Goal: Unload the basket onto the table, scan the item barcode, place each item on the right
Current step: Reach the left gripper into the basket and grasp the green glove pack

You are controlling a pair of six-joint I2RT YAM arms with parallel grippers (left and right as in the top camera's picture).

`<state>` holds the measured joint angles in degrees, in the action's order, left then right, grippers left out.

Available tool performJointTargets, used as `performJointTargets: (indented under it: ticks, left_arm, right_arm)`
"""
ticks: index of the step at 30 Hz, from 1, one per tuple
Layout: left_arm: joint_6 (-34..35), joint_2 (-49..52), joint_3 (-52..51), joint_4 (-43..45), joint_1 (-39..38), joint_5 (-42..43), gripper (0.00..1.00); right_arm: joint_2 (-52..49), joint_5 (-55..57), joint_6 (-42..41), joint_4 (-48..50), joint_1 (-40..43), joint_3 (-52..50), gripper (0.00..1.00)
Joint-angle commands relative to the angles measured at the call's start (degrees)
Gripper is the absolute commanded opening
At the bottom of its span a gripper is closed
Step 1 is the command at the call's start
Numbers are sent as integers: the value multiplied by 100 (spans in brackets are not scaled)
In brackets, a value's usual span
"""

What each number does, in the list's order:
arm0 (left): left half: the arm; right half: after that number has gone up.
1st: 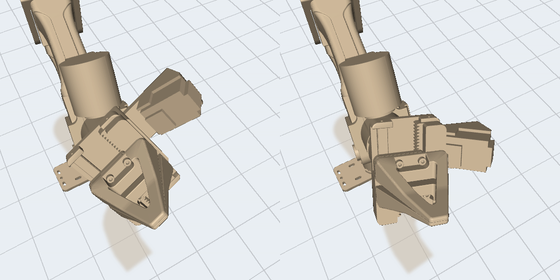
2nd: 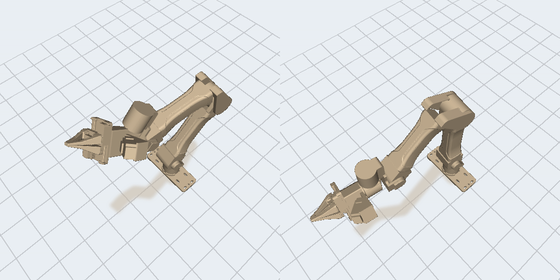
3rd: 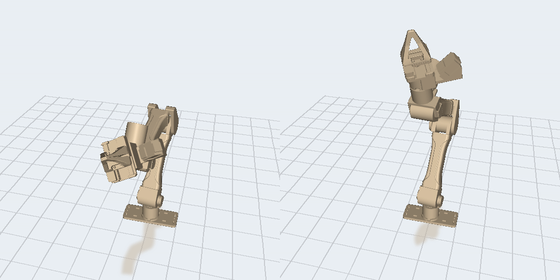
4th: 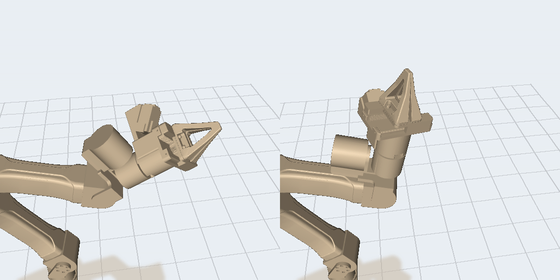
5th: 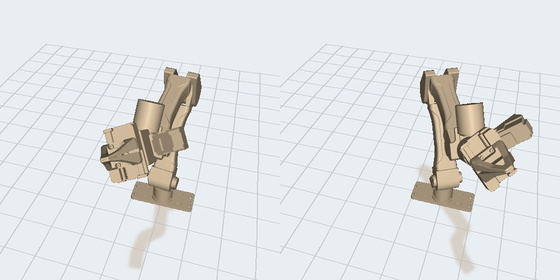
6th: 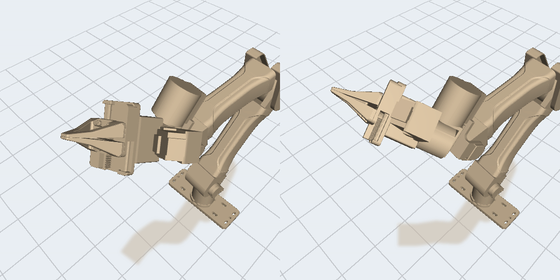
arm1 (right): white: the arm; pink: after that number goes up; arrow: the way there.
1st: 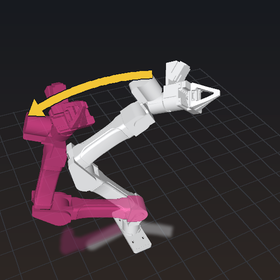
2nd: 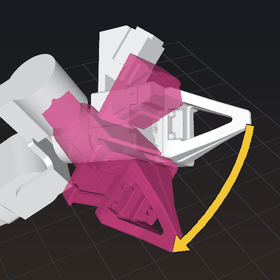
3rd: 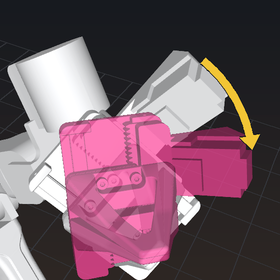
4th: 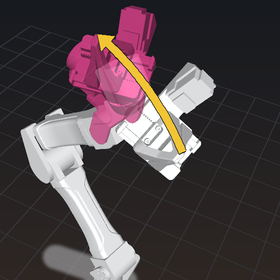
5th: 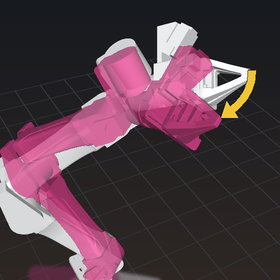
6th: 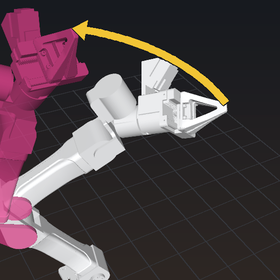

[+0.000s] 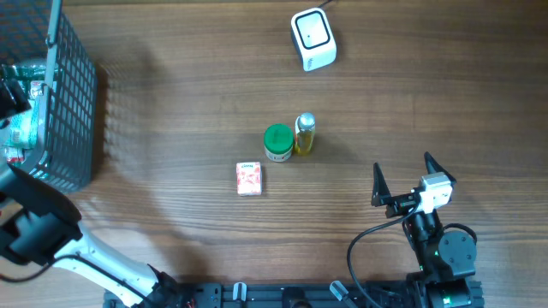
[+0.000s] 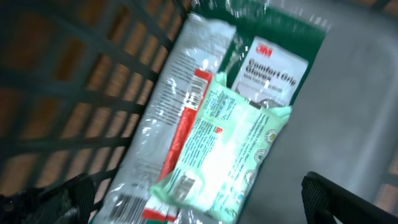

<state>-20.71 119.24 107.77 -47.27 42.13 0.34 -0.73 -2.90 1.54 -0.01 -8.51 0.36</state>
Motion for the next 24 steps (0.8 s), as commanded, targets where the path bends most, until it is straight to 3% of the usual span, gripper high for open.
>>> performJointTargets:
  ticks: [1,10,24]
  left_arm:
    - [-466,518,-31,114,35,116,100]
    - [-614,1158,-31,315,81,562,100]
    - [-614,1185,-31,197,129,586,100]
  right_arm:
    - [20,52,-11,15,24,-7,100]
    - [20,52,-11,15,24,-7,100]
    - [20,52,-11,15,24,-7,100]
